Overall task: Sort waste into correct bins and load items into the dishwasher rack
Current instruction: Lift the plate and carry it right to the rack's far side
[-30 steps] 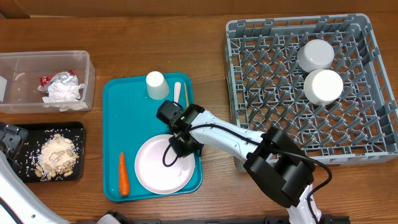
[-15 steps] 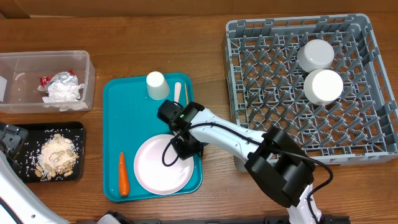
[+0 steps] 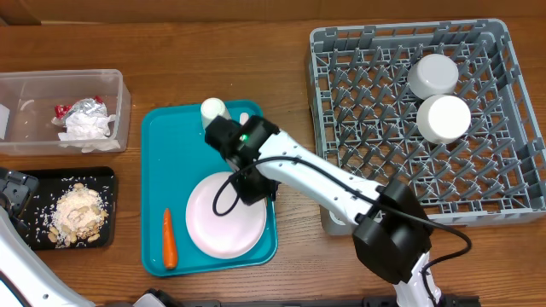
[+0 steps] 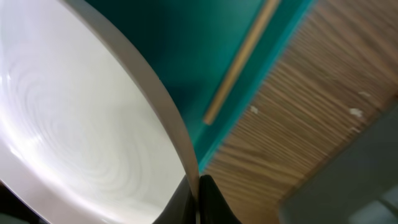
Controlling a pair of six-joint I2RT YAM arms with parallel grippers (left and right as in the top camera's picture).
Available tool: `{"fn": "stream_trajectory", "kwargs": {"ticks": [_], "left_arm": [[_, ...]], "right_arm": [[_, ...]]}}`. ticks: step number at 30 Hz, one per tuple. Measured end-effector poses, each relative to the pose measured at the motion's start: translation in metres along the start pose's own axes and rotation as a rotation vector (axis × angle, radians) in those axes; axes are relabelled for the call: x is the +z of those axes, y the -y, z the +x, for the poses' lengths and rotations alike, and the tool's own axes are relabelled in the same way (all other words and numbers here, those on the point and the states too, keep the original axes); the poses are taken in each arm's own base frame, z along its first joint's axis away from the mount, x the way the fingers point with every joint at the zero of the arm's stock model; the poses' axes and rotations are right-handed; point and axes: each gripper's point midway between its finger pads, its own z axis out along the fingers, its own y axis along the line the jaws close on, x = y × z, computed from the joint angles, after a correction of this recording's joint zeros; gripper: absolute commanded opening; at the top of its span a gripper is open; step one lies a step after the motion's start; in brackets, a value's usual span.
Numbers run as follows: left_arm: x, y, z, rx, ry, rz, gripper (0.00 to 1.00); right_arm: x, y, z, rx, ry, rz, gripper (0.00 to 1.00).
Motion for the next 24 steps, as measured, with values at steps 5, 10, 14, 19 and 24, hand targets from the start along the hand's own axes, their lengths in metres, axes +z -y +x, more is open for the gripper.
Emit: {"fn": "stream_trajectory", "kwargs": {"ticks": [5, 10, 14, 19, 24], "left_arm": [[0.0, 0.0, 0.0, 0.0, 0.0, 0.0, 1.0], [0.0, 0.0, 0.0, 0.0, 0.0, 0.0, 1.0], [0.0, 0.0, 0.0, 0.0, 0.0, 0.0, 1.0], [0.0, 0.0, 0.0, 0.0, 0.0, 0.0, 1.0], [0.0, 0.0, 0.0, 0.0, 0.0, 0.0, 1.0]], "right_arm": [[-0.049, 0.041, -0.01, 0.083, 0.08, 0.091, 0.04], [-0.118, 0.122, -0.018, 0.262, 0.231, 0.189, 0.04], [-0.164, 0.202, -0.012, 0.446, 0.349, 0.302, 0.04], [-0.199, 0.306, 0.007, 0.73, 0.464, 0.481, 0.04], [-0.223, 0.394, 0.029, 0.972, 0.574, 0.634, 0.04]]}}
